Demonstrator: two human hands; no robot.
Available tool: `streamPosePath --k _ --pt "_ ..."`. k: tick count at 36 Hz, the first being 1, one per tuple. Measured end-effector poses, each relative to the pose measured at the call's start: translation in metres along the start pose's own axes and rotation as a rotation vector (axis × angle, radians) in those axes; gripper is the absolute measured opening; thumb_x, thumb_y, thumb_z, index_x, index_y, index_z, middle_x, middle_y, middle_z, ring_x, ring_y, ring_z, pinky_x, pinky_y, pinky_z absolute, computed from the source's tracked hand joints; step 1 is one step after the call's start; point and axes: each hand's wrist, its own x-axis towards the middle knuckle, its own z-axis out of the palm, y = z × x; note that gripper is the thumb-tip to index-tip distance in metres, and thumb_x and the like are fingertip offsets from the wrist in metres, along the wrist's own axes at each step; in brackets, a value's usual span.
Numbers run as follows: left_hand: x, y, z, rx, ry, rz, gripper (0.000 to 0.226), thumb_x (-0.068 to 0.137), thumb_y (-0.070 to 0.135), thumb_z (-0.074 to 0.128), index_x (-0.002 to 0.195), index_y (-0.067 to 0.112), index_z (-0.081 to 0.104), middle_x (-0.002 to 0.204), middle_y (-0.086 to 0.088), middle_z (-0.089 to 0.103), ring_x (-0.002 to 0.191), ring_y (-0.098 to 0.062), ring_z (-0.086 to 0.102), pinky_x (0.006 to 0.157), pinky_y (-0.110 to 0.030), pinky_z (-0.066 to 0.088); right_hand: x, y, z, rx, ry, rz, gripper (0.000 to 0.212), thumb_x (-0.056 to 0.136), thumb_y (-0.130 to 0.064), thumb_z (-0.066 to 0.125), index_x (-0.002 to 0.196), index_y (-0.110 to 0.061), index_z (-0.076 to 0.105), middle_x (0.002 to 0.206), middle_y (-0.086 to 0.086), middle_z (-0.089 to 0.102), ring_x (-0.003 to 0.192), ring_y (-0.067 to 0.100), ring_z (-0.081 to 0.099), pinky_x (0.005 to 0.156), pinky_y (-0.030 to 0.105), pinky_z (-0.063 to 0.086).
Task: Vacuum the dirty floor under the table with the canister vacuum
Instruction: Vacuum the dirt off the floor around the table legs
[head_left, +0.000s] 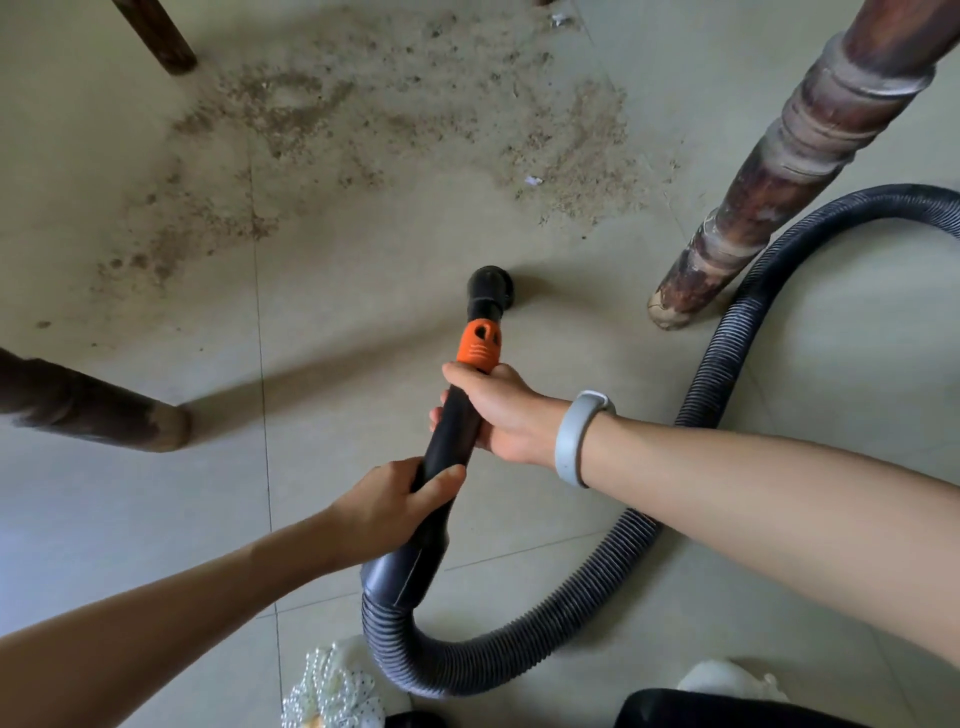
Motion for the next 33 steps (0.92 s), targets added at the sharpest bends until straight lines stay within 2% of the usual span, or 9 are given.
streamPosePath --k 3,7,10,13,16,21,26,29,33 --pt "-0.004 -0.011 0.003 0.009 0.019 -0.029 0.038 0.097 0.046 0.042 0.071 0.019 0.047 0.069 0.002 0.056 0.06 -0.01 0.049 0.054 -0.015 0.037 0.001 0.005 0.011 -0.066 -0.04 0.015 0.025 0.096 -0.02 0.055 0.113 -0.009 0.041 0.079 0.005 0.054 0.063 0.021 0.062 0.068 0.035 0.055" --pt "0.003 -0.013 -0.01 -0.035 0.017 -0.035 0.037 0.097 0.046 0.041 0.073 0.019 0.05 0.078 -0.005 0.064 0.069 -0.018 0.057 0.067 -0.026 0.046 0.009 -0.002 0.023 -0.088 0.004 -0.032 0.031 0.095 -0.023 0.057 0.117 -0.009 0.041 0.082 0.006 0.052 0.06 0.021 0.062 0.07 0.037 0.056" --pt "0.015 -0.001 -0.019 0.019 0.024 -0.01 0.037 0.097 0.047 0.041 0.072 0.021 0.048 0.074 0.0 0.059 0.068 -0.017 0.054 0.061 -0.022 0.041 0.012 -0.014 0.018 -0.025 0.055 -0.063 0.027 0.095 -0.022 0.057 0.113 -0.009 0.042 0.08 0.007 0.051 0.057 0.022 0.061 0.068 0.037 0.056" --pt "0.027 0.013 -0.022 0.076 -0.029 0.024 0.039 0.097 0.05 0.04 0.076 0.019 0.05 0.082 -0.005 0.062 0.074 -0.02 0.056 0.068 -0.027 0.044 0.012 -0.022 0.002 0.019 0.136 -0.081 0.029 0.095 -0.023 0.057 0.115 -0.006 0.043 0.084 0.009 0.053 0.061 0.023 0.062 0.069 0.039 0.058" --pt "0.04 0.028 -0.023 0.082 -0.073 0.068 0.04 0.097 0.05 0.04 0.081 0.016 0.052 0.085 -0.006 0.062 0.076 -0.02 0.056 0.071 -0.029 0.044 0.014 -0.03 -0.019 0.068 0.225 -0.107 0.027 0.095 -0.024 0.058 0.11 -0.007 0.045 0.082 0.009 0.055 0.063 0.023 0.063 0.076 0.042 0.058" --pt "0.06 0.053 -0.026 0.039 -0.07 0.108 0.038 0.094 0.055 0.042 0.072 0.025 0.049 0.075 0.004 0.059 0.074 -0.016 0.056 0.07 -0.028 0.043 0.012 -0.05 -0.043 0.153 0.31 -0.166 0.02 0.095 -0.025 0.057 0.09 -0.01 0.044 0.084 0.009 0.055 0.064 0.023 0.063 0.081 0.04 0.057" --pt "0.067 0.062 -0.025 -0.074 -0.009 0.129 0.056 0.08 0.074 0.042 0.077 0.019 0.054 0.09 -0.011 0.07 0.087 -0.027 0.066 0.085 -0.041 0.053 0.017 -0.061 -0.05 0.198 0.317 -0.252 0.028 0.096 -0.03 0.057 0.083 -0.009 0.044 0.073 0.007 0.05 0.058 0.022 0.058 0.066 0.034 0.056" --pt "0.066 0.059 -0.022 -0.174 0.019 0.151 0.069 0.064 0.08 0.044 0.079 0.014 0.056 0.087 -0.015 0.071 0.084 -0.032 0.068 0.084 -0.048 0.053 0.023 -0.063 -0.049 0.202 0.302 -0.267 0.029 0.096 -0.03 0.058 0.084 -0.007 0.044 0.07 0.007 0.049 0.054 0.021 0.056 0.056 0.031 0.054" --pt "0.065 0.047 -0.015 -0.279 0.059 0.125 0.079 0.061 0.081 0.042 0.084 0.006 0.056 0.084 -0.02 0.07 0.079 -0.037 0.068 0.078 -0.053 0.054 0.037 -0.062 -0.04 0.081 0.227 -0.262 0.028 0.095 -0.029 0.059 0.091 -0.004 0.045 0.069 0.008 0.05 0.051 0.021 0.057 0.056 0.032 0.054"
